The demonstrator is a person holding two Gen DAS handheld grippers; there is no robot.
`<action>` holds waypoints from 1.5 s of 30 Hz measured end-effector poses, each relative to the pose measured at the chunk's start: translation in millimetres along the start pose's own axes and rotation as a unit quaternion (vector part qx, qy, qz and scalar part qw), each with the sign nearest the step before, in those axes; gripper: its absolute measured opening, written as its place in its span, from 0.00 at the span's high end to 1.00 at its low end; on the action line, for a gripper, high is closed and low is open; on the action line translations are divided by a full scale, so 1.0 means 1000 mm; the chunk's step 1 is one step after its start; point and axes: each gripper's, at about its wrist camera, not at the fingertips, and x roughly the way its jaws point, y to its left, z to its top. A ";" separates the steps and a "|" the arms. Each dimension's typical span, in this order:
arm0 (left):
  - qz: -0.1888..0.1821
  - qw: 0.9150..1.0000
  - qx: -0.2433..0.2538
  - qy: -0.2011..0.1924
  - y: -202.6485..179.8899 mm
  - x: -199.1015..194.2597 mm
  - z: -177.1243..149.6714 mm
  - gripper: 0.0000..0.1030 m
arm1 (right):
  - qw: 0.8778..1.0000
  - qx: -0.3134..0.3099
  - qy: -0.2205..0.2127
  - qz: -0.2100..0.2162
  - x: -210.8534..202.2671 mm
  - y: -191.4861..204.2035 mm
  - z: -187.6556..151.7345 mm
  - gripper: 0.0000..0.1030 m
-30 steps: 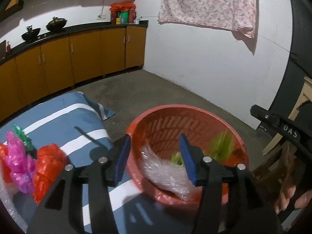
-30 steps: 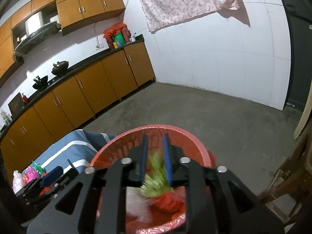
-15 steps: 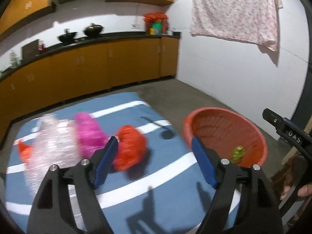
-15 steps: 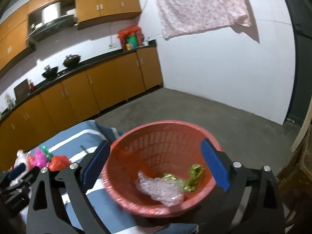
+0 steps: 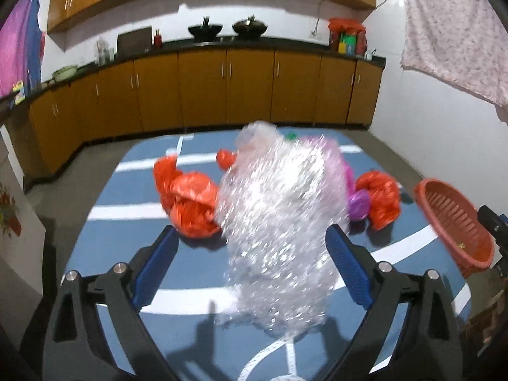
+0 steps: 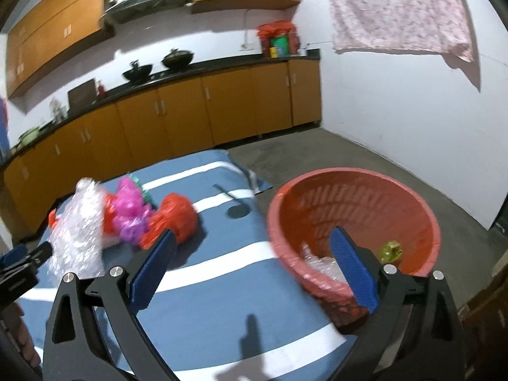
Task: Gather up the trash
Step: 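Grasp the bubble wrap bundle with the left tool and lift it, then grasp the red knotted bag with the right tool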
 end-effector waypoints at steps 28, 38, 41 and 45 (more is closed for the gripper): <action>-0.072 0.997 -0.002 -0.013 0.014 -0.016 -0.005 0.87 | 0.999 -0.030 0.024 0.028 0.017 0.040 -0.002 0.11; -0.014 0.998 -0.022 -0.050 0.054 -0.039 0.008 0.87 | 0.996 0.003 0.076 0.044 0.073 0.067 0.013 0.32; 0.001 0.998 -0.032 -0.050 0.065 -0.038 0.010 0.87 | 0.996 0.014 0.085 0.039 0.088 0.071 0.019 0.33; 0.017 0.998 -0.040 -0.052 0.074 -0.036 0.013 0.87 | 0.996 0.001 0.090 0.028 0.103 0.078 0.022 0.32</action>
